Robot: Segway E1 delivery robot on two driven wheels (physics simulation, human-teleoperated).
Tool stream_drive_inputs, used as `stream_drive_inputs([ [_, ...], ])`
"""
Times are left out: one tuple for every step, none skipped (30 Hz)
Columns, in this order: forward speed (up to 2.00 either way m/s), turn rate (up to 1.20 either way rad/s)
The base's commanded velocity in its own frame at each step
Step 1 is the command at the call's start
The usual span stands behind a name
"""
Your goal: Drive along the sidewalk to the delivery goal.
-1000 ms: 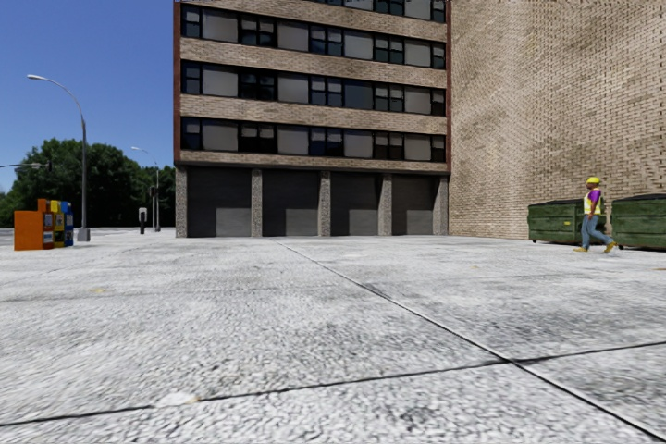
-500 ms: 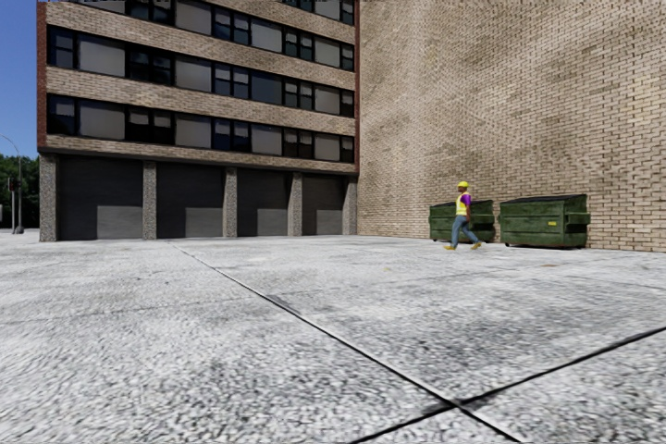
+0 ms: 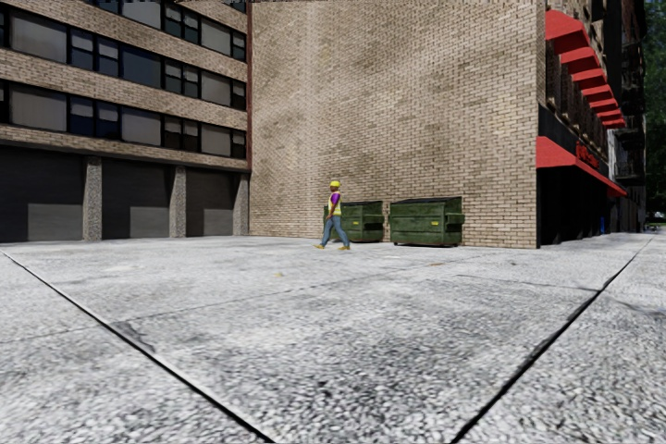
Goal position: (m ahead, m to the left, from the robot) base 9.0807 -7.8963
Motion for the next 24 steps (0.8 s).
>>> stream_drive_inputs([
  [1.34,-0.75],
  [1.34,-0.75],
  [1.34,-0.75],
  [1.34,-0.75],
  [1.34,-0.75],
  [1.34,-0.75],
  [1.34,-0.75],
  [1.34,-0.75],
  [1.34,-0.75],
  [1.34,-0.75],
  [1.34,-0.75],
  [1.34,-0.75],
  [1.34,-0.75],
  [1.34,-0.74],
  [1.34,-0.74],
  [1.34,-0.73],
  [1.34,-0.72],
  [1.34,-0.72],
  [1.34,-0.71],
  [1.34,-0.7],
  [1.34,-0.7],
  [1.35,-0.7],
  [1.35,-0.68],
  [1.36,-0.67],
])
